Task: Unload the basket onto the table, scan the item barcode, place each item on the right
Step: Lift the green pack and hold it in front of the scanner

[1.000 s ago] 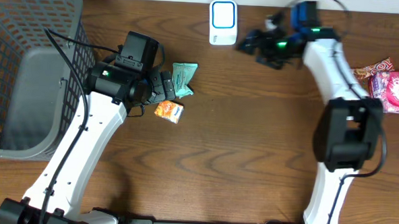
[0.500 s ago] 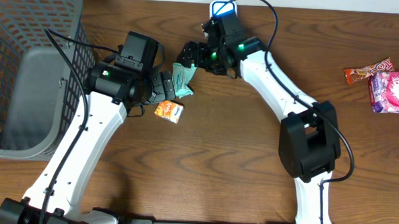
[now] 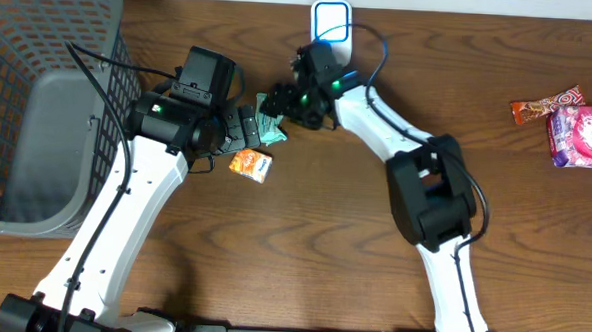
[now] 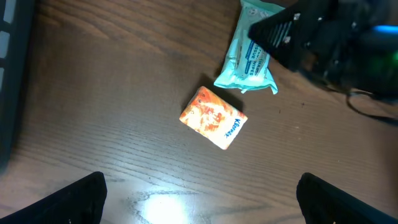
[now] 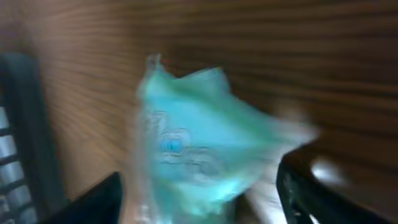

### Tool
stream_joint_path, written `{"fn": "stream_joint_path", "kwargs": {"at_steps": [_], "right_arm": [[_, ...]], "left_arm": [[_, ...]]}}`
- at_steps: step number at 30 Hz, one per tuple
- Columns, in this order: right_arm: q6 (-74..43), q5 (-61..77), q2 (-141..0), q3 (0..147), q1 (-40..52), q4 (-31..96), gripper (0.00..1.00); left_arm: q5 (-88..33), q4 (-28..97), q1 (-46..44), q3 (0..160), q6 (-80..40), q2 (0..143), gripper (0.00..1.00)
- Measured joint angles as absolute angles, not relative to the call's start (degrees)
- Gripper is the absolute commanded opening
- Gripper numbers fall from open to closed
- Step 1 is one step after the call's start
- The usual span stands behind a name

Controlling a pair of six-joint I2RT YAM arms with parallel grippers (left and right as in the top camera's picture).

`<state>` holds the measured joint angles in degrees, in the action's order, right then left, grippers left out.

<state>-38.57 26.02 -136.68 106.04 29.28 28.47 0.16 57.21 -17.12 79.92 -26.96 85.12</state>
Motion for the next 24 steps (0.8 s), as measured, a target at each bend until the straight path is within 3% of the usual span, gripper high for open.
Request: {"fn": "stream_joint_path", "kwargs": {"at_steps": [5,12,24], "right_arm": [[-39.07,27.29,-137.91,106.04,30.30,29.34,0.02],[-40.42,34.37,-137.95,106.34,29.06,29.61,0.01],[-46.63,69.82,-137.99,106.32,15.97,29.61,0.01]], "left_arm": [[0.19,57.19,-17.12,79.92,-26.96,85.10,0.98],[0.19,57.17,-17.12,79.92,-26.96,85.10,0.98],[0.19,57.17,-17.12,79.92,-26.96,85.12,0.98]]}}
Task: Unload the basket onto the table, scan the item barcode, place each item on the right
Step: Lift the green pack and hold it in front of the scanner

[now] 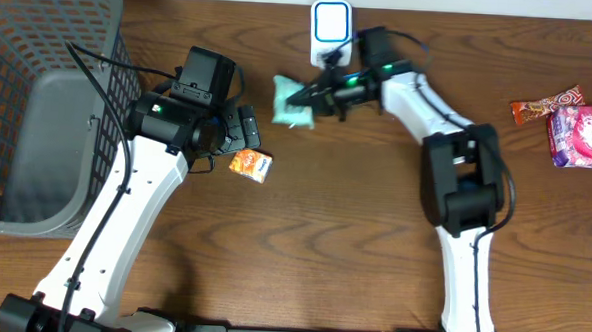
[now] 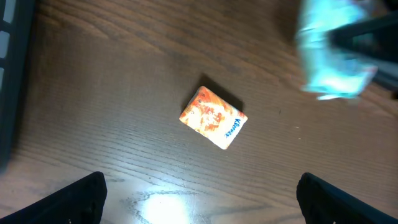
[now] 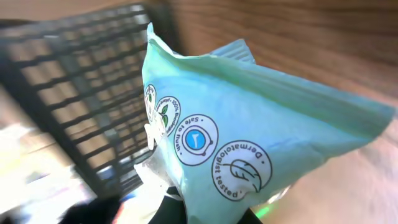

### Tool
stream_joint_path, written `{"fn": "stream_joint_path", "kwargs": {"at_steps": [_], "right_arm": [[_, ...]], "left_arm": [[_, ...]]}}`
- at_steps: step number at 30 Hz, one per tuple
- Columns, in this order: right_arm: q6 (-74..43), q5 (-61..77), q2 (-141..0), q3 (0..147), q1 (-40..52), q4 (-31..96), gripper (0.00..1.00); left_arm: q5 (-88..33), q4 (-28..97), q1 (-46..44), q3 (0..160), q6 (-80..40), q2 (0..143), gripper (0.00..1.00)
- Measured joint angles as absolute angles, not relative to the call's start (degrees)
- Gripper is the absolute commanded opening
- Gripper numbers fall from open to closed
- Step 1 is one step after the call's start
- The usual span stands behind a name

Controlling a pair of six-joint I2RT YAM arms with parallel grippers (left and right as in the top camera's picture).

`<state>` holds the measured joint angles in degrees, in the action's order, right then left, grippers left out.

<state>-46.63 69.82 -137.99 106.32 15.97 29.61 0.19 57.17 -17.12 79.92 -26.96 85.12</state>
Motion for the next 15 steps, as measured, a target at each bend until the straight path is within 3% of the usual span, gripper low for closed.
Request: {"fn": "stream_joint_path", "kwargs": {"at_steps": [9,15], "right_arm": [[-51.07,83.66,-137.99,106.32,12.36,29.54,0.01],[-54.89,81.45,-137.99,106.28,12.56,26.98,0.01]], "left_arm": [[0.19,57.17,-17.12,79.92,-26.96,85.12,0.98],[0.19,57.19,-17.12,79.92,-26.96,85.10,0.98]]}}
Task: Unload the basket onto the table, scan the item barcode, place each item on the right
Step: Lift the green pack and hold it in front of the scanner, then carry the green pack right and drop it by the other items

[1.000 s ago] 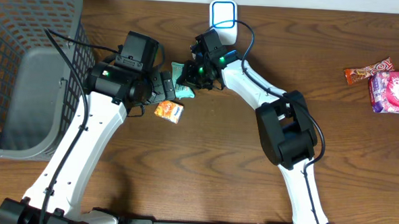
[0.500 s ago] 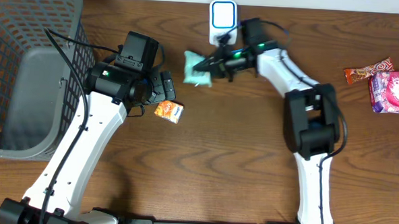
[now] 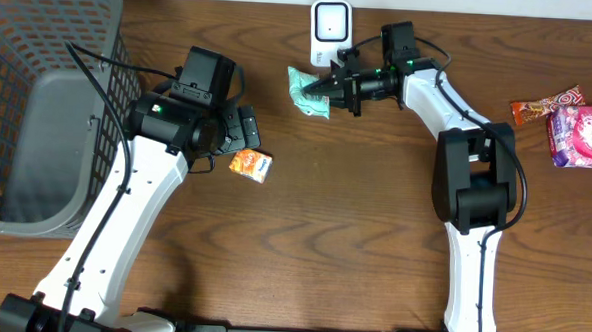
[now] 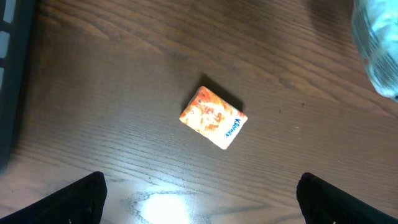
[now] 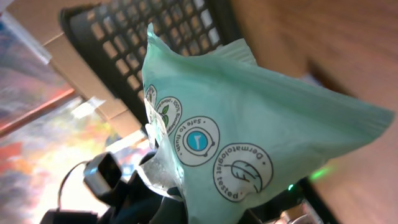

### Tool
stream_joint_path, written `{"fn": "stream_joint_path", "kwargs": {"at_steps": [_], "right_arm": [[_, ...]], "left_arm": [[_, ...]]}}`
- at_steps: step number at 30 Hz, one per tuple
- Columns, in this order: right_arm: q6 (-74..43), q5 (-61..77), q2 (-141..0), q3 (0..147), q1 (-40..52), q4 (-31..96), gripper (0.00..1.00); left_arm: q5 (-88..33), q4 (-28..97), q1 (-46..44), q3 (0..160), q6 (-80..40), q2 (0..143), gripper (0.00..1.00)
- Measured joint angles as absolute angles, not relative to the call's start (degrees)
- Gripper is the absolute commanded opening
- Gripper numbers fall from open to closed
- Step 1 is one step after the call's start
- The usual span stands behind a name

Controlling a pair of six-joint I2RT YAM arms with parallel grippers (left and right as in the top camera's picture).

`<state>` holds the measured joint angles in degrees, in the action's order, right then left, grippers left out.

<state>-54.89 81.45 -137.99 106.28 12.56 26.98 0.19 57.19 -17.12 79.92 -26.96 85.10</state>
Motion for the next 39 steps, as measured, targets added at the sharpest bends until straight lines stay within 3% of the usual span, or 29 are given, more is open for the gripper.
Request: {"fn": "stream_joint_path", "kwargs": {"at_steps": [4,9,12,23,39], "right_arm": [[-59.02,74.52,-138.02,106.02,12.71,14.24,0.01],[-68.05,64.62,-138.52,105.54,12.73,-20.49,0.01],[-69.71,57.43,-138.34,105.95,12.73,-32.27,0.01],[-60.45,27.20,-138.52,105.97,13.87,-16.97,0.01],[-49.65,22.85,-137.93,105.97,11.38,-13.41,0.01]], "left_arm": [[0.16,57.19,-17.12,79.92,-26.96,85.10,0.98],[0.19,57.21,-17.12,79.92,-26.96,85.10,0.98],[0.19,57.17,-17.12,79.92,-26.96,85.10,0.98],[0.19,57.19,-17.12,79.92,-26.96,85.10,0.98],[0.19,57.17,-17.12,79.92,-26.96,85.12,0.98]]}}
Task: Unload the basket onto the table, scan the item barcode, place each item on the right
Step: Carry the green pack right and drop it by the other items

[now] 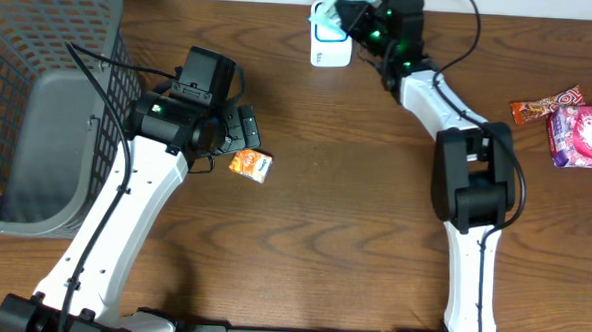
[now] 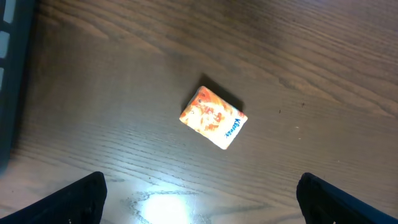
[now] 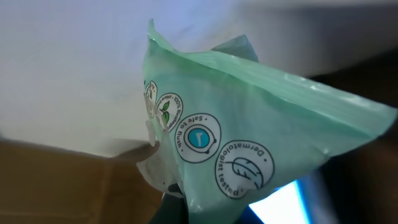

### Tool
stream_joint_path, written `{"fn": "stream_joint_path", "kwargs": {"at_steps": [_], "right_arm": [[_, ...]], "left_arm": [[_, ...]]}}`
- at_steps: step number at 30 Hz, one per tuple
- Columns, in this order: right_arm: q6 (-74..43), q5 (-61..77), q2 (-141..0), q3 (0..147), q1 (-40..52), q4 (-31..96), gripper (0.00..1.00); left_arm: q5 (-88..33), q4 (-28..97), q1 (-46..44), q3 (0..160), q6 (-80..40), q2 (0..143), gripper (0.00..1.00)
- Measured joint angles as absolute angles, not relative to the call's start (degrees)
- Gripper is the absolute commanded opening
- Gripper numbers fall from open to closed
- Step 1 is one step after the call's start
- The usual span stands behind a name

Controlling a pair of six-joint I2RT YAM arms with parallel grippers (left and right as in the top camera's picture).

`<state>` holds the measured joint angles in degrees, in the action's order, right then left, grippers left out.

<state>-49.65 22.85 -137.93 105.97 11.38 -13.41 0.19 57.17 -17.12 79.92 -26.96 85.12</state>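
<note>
My right gripper (image 1: 361, 13) is shut on a pale green wipes packet (image 1: 341, 5) and holds it over the top of the white barcode scanner (image 1: 330, 45) at the table's far edge. The packet (image 3: 249, 130) fills the right wrist view, with round printed marks facing the camera and a bright blue-white patch of the scanner (image 3: 298, 202) below it. My left gripper (image 2: 199, 199) stands open above a small orange packet (image 2: 214, 117), which lies flat on the wood. In the overhead view that orange packet (image 1: 250, 164) lies just right of the left wrist.
A dark mesh basket (image 1: 39, 95) with a grey liner fills the far left. Two snack packets, one orange-red (image 1: 545, 105) and one pink (image 1: 582, 135), lie at the right edge.
My right gripper has carried the green packet from just left of the scanner, low over the table, up to above the scanner's top. The left arm and orange packet are unchanged.
The green packet first lay on the table beside the orange one, with my right gripper at it. Then it hung in the right gripper left of the scanner, then closer to the scanner's face, and now above the scanner. My left gripper stayed open over the orange packet.
</note>
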Motion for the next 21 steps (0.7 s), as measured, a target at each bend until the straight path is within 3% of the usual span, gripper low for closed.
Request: {"fn": "stream_joint_path", "kwargs": {"at_steps": [5,7,11,12,13,16,18,21], "right_arm": [[-47.92,23.11,-134.32,105.91,3.44,-0.43,0.02],[-46.13,23.00,-131.68,105.91,-1.58,7.07,0.16],[-39.97,22.31,-127.98,106.15,-12.10,19.38,0.14],[-38.76,21.98,-127.57,106.19,-14.39,22.44,0.20],[-37.93,21.54,-127.42,106.21,-16.56,25.12,0.32],[-34.54,20.16,-127.42,106.10,-21.63,31.11,0.86],[-32.38,19.90,-127.42,106.10,-23.59,33.36,0.96],[-29.30,22.15,-127.42,106.10,-24.69,35.00,0.98]], "left_arm": [[0.16,57.21,-17.12,79.92,-26.94,85.12,0.98],[0.16,57.21,-17.12,79.92,-26.96,85.12,0.98],[0.19,57.19,-17.12,79.92,-26.96,85.10,0.98],[0.19,57.19,-17.12,79.92,-26.96,85.12,0.98],[0.19,57.19,-17.12,79.92,-26.96,85.12,0.98],[0.19,57.17,-17.12,79.92,-26.96,85.10,0.98],[0.19,57.19,-17.12,79.92,-26.96,85.12,0.98],[0.19,57.19,-17.12,79.92,-26.96,85.10,0.98]]}}
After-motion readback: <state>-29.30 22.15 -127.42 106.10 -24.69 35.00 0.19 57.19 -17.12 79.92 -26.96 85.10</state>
